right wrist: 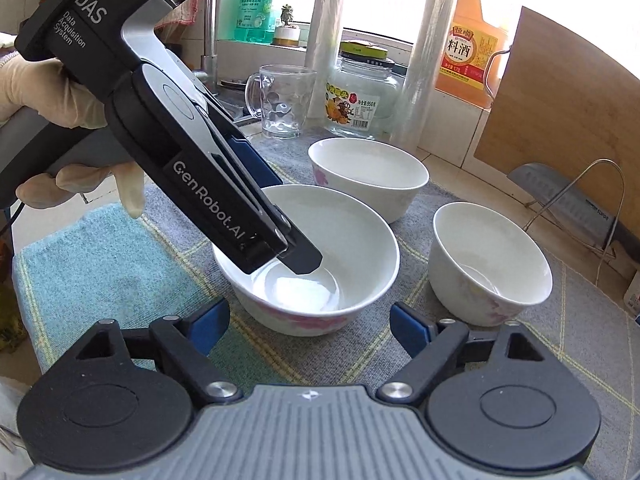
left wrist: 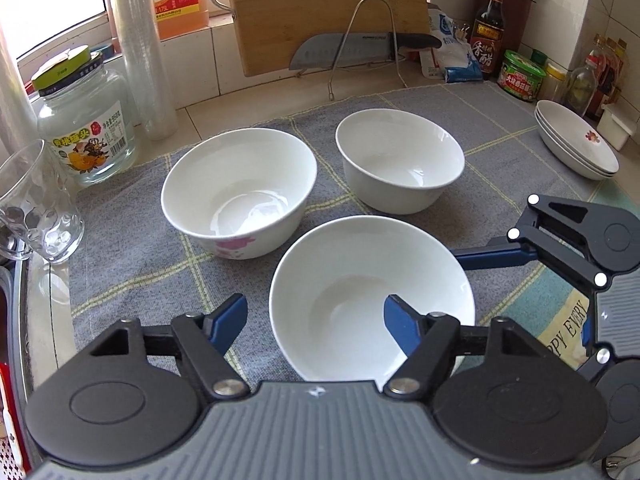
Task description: Organize plates and bowls
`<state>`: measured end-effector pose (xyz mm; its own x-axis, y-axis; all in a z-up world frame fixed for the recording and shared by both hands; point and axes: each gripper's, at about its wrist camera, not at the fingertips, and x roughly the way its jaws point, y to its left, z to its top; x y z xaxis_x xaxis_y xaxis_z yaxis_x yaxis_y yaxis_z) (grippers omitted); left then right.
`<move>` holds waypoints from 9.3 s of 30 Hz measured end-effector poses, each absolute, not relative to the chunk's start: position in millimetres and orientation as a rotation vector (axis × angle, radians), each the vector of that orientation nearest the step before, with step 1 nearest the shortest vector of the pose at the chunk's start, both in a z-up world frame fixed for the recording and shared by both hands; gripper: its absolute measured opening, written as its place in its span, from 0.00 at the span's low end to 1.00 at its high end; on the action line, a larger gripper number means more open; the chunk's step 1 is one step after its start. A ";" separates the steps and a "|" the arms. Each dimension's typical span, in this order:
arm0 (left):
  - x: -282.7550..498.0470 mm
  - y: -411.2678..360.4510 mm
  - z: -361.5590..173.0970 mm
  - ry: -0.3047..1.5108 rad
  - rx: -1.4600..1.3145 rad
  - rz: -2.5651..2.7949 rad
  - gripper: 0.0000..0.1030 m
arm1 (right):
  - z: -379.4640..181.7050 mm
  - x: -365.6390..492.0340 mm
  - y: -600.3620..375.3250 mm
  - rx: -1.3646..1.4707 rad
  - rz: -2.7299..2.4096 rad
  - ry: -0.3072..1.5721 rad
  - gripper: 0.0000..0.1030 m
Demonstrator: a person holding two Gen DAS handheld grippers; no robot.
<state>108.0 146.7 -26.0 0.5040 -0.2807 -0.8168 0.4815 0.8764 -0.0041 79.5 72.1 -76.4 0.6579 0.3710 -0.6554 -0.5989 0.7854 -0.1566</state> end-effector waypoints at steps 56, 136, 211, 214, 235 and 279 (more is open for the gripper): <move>94.6 4.2 -19.1 0.906 0.310 -0.817 0.58 | -52.6 29.3 -48.5 -0.297 0.308 0.723 0.78; 118.5 62.2 -44.8 0.765 0.157 -0.413 0.93 | -26.3 140.4 -49.4 -0.388 0.408 0.727 1.00; 112.1 32.6 -16.3 0.651 0.288 -0.522 0.85 | -25.2 238.0 -57.1 -0.076 0.616 0.938 0.74; 104.4 30.0 -11.3 0.646 0.286 -0.537 0.85 | -19.1 225.9 -60.0 -0.077 0.608 0.922 0.74; 40.3 -2.8 -2.0 0.632 0.331 -0.656 0.85 | -8.6 137.2 -96.3 -0.046 0.509 0.883 0.74; 33.6 -20.8 -26.7 0.721 0.339 -0.713 0.87 | -36.7 105.9 -109.2 -0.075 0.411 0.914 0.75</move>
